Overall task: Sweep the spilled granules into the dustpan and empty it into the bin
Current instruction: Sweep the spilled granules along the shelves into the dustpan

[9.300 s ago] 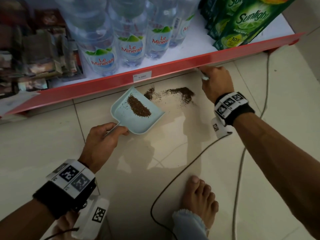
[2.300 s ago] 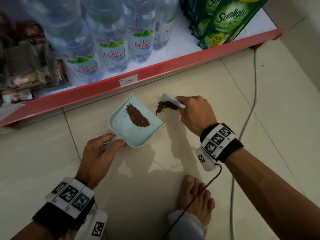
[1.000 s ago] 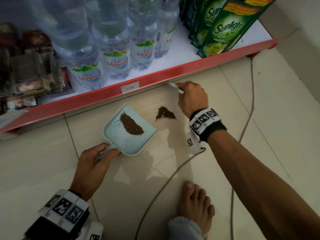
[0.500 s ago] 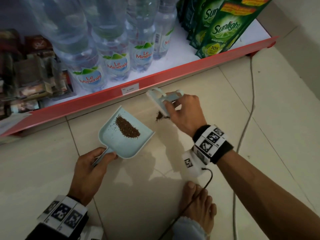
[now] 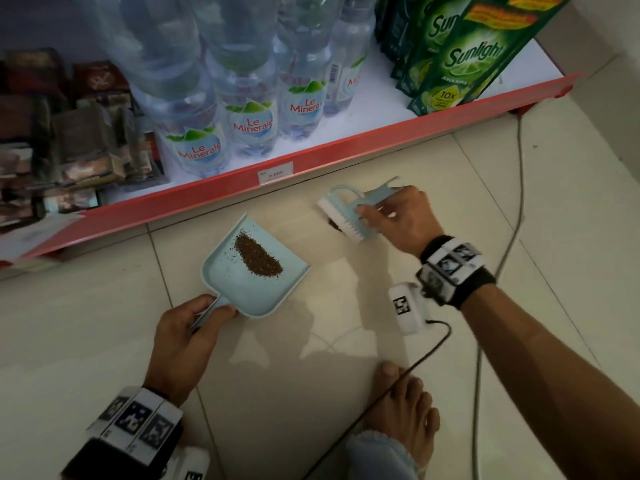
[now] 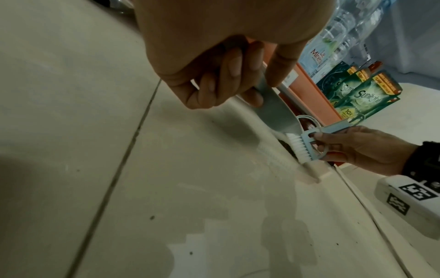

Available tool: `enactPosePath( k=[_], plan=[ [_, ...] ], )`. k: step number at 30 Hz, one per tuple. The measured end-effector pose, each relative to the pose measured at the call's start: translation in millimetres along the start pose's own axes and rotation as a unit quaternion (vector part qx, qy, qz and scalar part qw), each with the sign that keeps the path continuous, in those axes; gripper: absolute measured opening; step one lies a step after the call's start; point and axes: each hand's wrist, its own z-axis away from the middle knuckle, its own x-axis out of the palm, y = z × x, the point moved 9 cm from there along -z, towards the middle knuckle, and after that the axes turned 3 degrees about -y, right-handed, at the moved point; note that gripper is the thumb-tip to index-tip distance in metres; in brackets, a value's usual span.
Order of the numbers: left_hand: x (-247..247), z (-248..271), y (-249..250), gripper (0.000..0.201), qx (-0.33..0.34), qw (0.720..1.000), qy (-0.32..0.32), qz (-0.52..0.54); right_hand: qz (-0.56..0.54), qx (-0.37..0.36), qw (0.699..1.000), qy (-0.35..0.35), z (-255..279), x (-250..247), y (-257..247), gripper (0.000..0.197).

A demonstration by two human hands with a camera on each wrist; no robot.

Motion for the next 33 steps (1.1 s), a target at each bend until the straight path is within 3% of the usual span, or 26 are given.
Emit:
enactPosePath(
  k=[4, 7, 9, 15, 21, 26, 28, 30, 33],
  plan=[
    [9.7, -2.8, 10.5, 0.018, 0.022, 0.999, -0.018, -0.015, -0.089, 0.001, 0.979, -0.184, 17.2, -3.1, 18.9, 0.023],
    [16.5, -4.7, 15.3, 0.019, 0.032, 0.999, -0.026, -0.027, -0.007, 0.005, 0.959, -0.283, 34.5, 7.8, 31.5, 0.028],
    [23.9, -7.1, 14.3, 0.018, 0.030, 0.998, -0.036, -0.040, 0.079, -0.004, 0.953, -0.293, 35.3, 16.1, 38.8, 0.021],
    [27.8, -10.1, 15.1, 0.014, 0.018, 0.998, -0.041, -0.048, 0.163, -0.050, 0.977, -0.126, -16.9, -1.7, 6.3, 0.034],
    [28.8, -9.8, 21.8, 0.012, 0.019, 0.999, -0.037, -0.029, 0.124, -0.106, 0.986, -0.041, -8.4, -44.5, -16.9, 0.020],
    [30.5, -11.4, 22.0, 0.013, 0.016, 0.999, -0.037, -0.027, 0.243, 0.018, 0.949, 0.200, 57.2, -81.0, 24.8, 0.025],
    [33.6, -11.7, 23.9, 0.012, 0.016, 0.999, -0.046, -0.022, 0.265, 0.076, 0.938, 0.211, 83.1, -64.6, 37.4, 0.022],
    [35.7, -12.3, 26.6, 0.013, 0.022, 0.998, -0.056, -0.018, 0.239, 0.108, 0.949, 0.176, 93.6, -39.3, 43.4, 0.018],
    [35.6, -14.6, 29.9, 0.011, 0.031, 0.997, -0.060, -0.030, 0.202, 0.091, 0.965, 0.143, 86.1, -4.2, 27.0, 0.020]
  ],
)
